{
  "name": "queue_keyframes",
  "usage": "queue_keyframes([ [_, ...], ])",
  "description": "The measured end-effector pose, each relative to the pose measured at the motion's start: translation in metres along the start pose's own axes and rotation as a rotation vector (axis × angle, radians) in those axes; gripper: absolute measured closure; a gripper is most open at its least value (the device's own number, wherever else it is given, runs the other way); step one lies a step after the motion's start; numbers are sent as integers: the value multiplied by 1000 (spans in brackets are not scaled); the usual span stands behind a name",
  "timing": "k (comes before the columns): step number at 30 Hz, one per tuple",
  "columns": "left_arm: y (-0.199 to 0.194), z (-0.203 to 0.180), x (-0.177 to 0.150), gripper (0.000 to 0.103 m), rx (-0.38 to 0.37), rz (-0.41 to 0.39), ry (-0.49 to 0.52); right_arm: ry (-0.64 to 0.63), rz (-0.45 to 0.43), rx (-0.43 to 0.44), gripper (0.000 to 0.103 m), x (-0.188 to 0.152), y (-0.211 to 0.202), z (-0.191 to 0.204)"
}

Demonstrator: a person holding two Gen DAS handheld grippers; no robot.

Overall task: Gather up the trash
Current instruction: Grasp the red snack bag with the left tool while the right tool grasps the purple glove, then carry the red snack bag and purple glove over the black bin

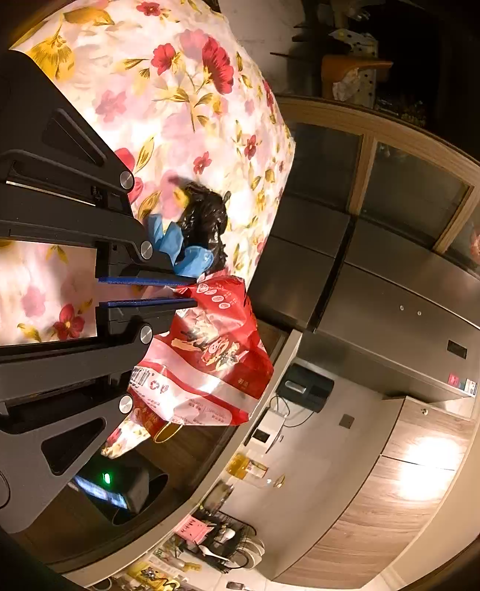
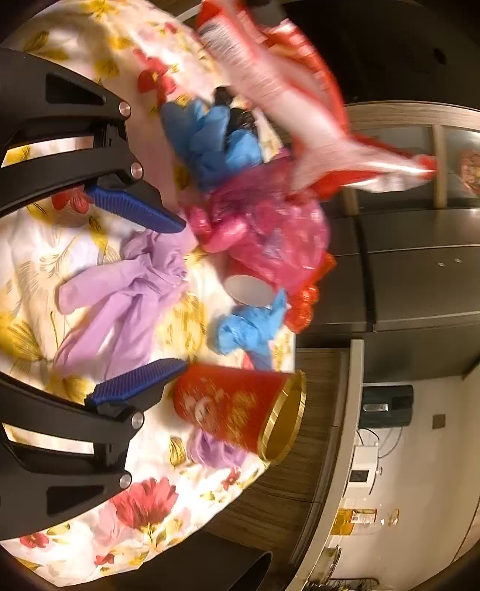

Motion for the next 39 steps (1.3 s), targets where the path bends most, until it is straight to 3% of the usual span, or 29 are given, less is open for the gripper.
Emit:
queue_keyframes([
  [7,3,2,2,98,6,4,-5,14,52,11,54,-12,11,-2],
  [12,2,-1,2,98,7,4,-3,-4,60,44,82,-15,13,5],
  [15,1,-2,2,98,10,-1,5,7,51,60,91,-14,7,5],
  [29,-20,-30,7,98,-35,-34,34,58,-115,62,95,23,-90,-23],
  [39,-27,-84,8,98,-110,-52,84,85,-214,-24,95,44,-144,-71],
])
Point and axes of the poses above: each gripper's, at about its wrist camera, not at the fingertips, and y roughly the way its jaws point, z to its left, x to its top, the point moved 10 cm from there along y, roughly the way its jaws point, and after that the axes turned 6 degrees about -z, right-handed, at the moved point
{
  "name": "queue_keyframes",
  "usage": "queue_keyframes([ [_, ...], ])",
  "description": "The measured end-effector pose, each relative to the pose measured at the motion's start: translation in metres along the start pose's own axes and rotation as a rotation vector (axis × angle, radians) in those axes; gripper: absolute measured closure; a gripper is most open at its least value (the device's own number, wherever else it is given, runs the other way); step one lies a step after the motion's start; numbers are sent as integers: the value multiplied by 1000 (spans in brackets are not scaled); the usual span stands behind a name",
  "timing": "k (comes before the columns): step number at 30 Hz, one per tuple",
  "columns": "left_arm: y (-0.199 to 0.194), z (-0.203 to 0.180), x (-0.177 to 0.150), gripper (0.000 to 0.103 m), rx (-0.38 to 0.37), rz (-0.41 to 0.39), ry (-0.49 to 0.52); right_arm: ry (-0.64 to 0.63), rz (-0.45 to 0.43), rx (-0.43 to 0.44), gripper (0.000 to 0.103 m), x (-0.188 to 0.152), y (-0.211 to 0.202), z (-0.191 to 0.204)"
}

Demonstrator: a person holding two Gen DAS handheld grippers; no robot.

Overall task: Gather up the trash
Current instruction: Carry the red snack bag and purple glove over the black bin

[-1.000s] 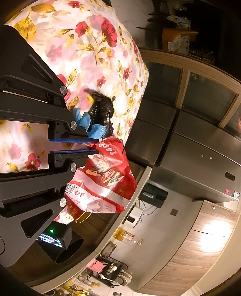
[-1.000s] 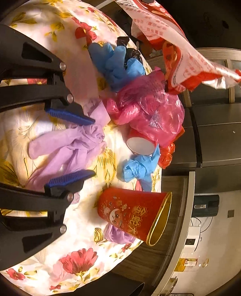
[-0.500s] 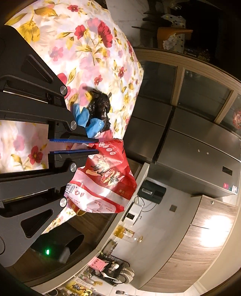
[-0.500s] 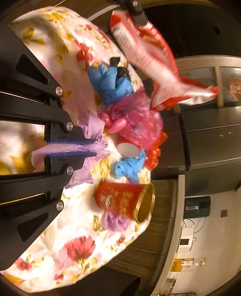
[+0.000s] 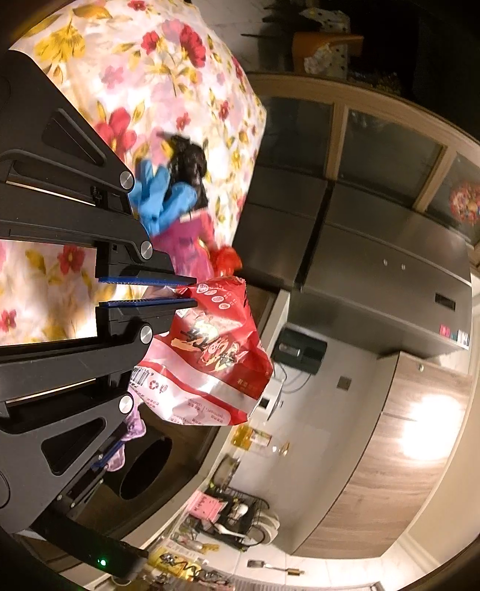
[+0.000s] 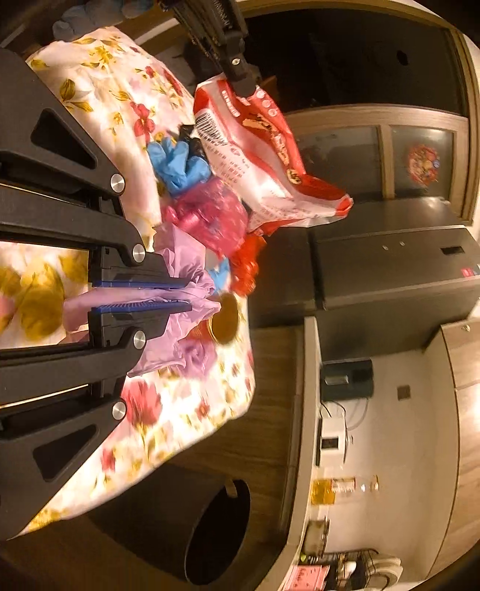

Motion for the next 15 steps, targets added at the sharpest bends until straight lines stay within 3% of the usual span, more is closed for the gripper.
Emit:
queue_keyframes([
  [15,46,-133,4,98,-206,-4,67,76,-153,-261,96,66,-40,-124],
])
Point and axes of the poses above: each gripper's, at about its wrist camera, not at the fingertips, and y roughly the way its jaws point, z to its left, x to its top, the point moved 10 cm from there along y, roughly the way its jaws point, and after that the axes turned 6 degrees about -z, right-handed, at the moved point
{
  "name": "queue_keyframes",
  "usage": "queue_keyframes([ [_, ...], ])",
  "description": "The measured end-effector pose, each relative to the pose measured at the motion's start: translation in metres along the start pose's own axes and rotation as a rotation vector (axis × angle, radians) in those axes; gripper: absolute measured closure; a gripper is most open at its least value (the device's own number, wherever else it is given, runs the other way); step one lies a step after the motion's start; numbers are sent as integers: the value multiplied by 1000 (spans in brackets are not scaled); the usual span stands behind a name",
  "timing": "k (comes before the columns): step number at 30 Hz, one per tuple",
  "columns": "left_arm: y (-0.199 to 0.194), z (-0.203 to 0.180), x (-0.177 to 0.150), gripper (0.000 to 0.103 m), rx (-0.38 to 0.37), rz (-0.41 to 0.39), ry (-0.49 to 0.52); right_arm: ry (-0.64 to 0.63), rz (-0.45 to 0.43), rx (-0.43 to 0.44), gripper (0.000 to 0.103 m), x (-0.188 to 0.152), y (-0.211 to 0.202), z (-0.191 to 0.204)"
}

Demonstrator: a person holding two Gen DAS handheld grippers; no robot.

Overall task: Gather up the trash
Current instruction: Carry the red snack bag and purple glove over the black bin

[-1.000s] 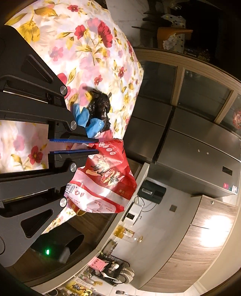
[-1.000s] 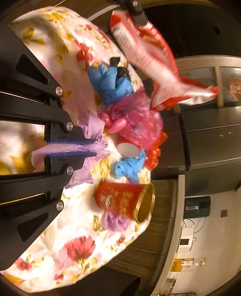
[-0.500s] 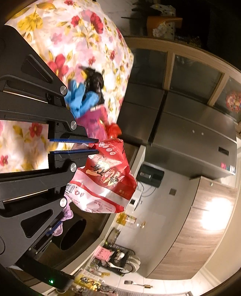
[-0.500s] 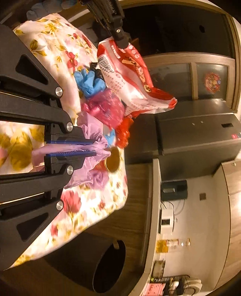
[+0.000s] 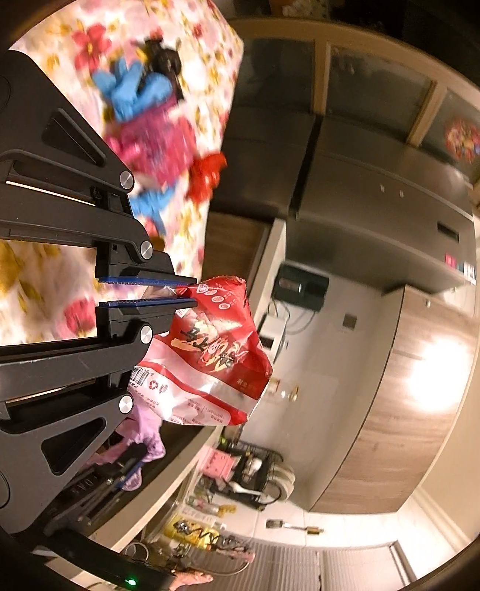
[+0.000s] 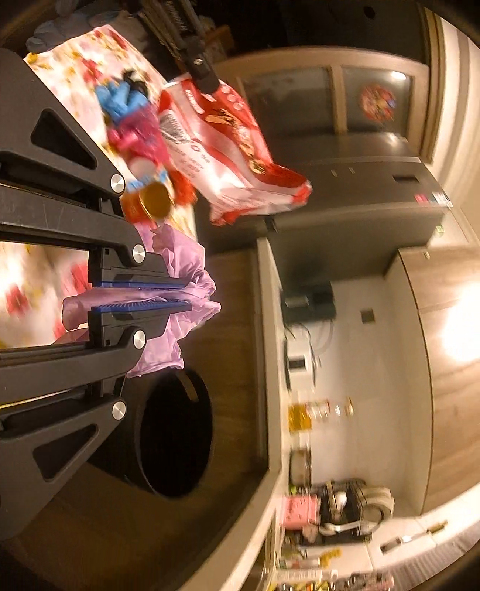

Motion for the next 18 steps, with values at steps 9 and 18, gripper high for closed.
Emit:
queue_keyframes([
  [9,57,-73,-6,98,-105,15,29,50,-90,-164,96,39,13,-80],
  [18,107,-133,-19,98,-177,43,56,83,-130,-259,96,54,26,-134],
])
Point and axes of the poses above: each gripper's, at about its wrist camera, not at the fingertips, and y roughly the way its jaws point, z to its left, x to its top, the point moved 10 cm from there along y, roughly the way its jaws point, and after that the axes turned 6 degrees about -z, right-handed, at the moved point
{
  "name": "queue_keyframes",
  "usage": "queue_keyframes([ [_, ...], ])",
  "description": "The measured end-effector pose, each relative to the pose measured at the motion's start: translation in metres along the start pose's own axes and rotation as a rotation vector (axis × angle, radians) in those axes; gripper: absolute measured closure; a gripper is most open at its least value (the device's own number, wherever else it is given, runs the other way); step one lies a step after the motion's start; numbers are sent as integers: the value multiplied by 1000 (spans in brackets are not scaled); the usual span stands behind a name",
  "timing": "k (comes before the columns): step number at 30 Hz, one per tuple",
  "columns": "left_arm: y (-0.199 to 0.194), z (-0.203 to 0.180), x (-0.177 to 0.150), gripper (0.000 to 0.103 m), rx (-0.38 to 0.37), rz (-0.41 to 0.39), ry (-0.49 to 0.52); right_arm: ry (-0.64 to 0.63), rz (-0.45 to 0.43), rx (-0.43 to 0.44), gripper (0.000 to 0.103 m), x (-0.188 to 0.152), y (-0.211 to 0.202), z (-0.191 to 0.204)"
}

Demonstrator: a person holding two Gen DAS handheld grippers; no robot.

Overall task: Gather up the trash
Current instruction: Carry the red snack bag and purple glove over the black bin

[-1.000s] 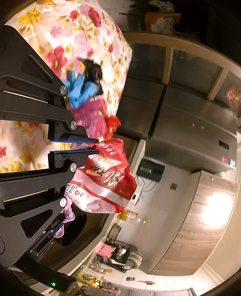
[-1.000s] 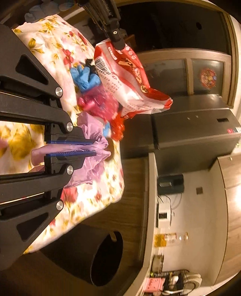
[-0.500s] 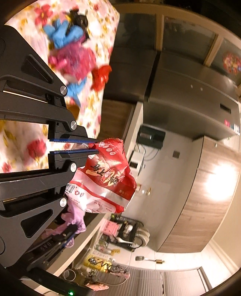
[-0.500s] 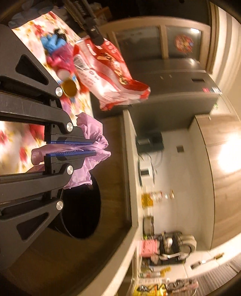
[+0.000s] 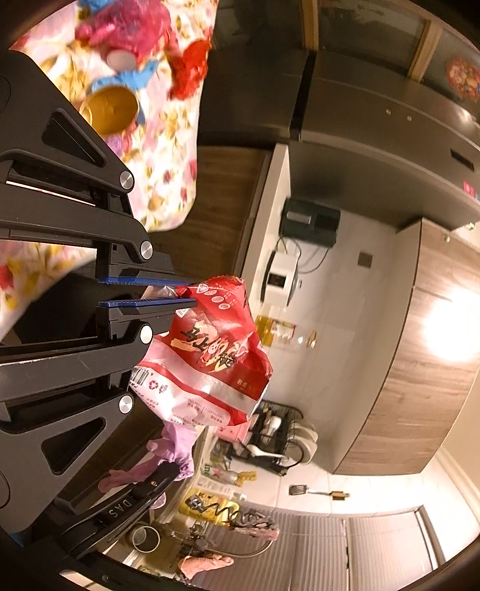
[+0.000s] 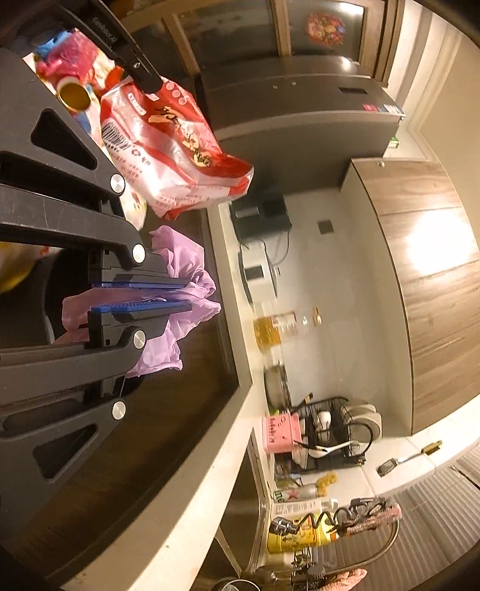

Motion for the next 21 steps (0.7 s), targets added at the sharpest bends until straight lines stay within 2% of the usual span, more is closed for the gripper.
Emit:
queue_keyframes([
  [10,43,-11,-18,98,-7,39,-21,3,12,-46,96,-3,22,-19],
  [21,69,-20,-29,98,0,51,-24,11,19,-60,96,-7,37,-26],
])
Point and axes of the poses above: each gripper's, at about its wrist camera, not at the fingertips, and y roughly the way its jaws point, z to its left, x to its top, the point moved 10 cm from there along y, roughly the way its jaws point, and after that the axes turned 6 degrees about -z, right-handed, at the moved point
